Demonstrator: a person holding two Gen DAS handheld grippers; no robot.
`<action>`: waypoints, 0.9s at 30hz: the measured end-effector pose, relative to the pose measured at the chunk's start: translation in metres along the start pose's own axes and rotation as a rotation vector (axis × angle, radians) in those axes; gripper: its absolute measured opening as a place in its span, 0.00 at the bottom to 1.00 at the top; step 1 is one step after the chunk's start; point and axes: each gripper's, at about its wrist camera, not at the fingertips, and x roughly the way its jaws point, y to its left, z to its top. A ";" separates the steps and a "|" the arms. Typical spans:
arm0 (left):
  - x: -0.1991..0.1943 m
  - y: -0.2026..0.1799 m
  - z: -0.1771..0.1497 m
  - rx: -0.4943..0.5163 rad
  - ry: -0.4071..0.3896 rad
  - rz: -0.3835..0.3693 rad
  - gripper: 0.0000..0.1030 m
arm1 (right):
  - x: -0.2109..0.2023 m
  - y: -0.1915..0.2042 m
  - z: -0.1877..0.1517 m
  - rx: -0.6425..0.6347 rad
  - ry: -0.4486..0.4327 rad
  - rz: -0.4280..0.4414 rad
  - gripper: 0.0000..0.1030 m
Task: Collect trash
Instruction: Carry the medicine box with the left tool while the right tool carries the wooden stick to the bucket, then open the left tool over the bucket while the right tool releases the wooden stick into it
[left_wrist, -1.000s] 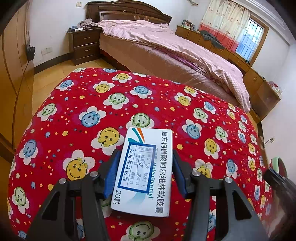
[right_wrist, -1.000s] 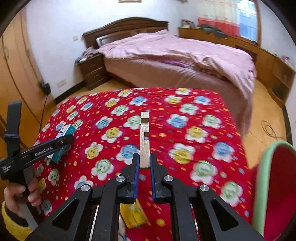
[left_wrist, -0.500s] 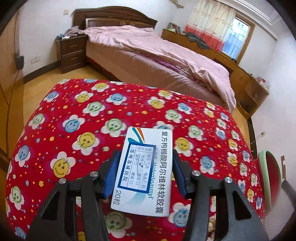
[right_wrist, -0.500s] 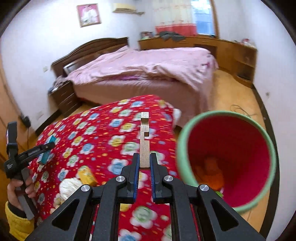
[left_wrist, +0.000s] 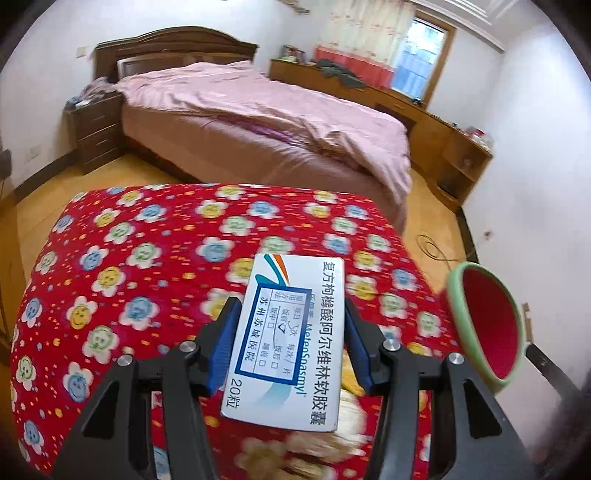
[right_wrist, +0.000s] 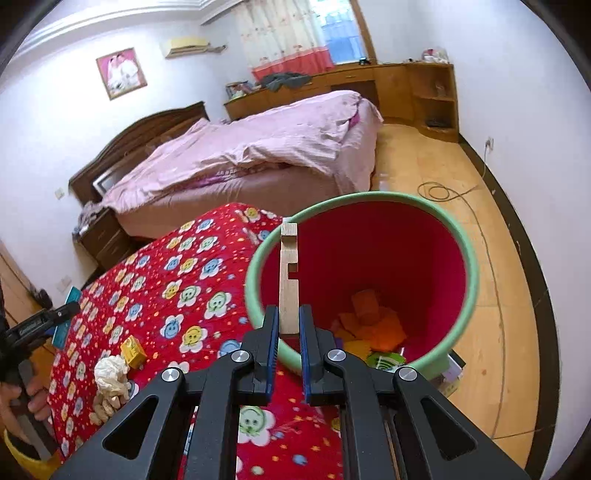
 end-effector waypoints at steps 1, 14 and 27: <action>-0.002 -0.010 -0.001 0.011 0.004 -0.015 0.53 | -0.002 -0.005 0.000 0.011 -0.004 0.003 0.10; 0.001 -0.133 -0.019 0.180 0.057 -0.160 0.53 | -0.023 -0.057 -0.002 0.096 -0.064 0.021 0.10; 0.047 -0.223 -0.038 0.317 0.122 -0.240 0.53 | -0.009 -0.092 -0.003 0.154 -0.054 0.005 0.10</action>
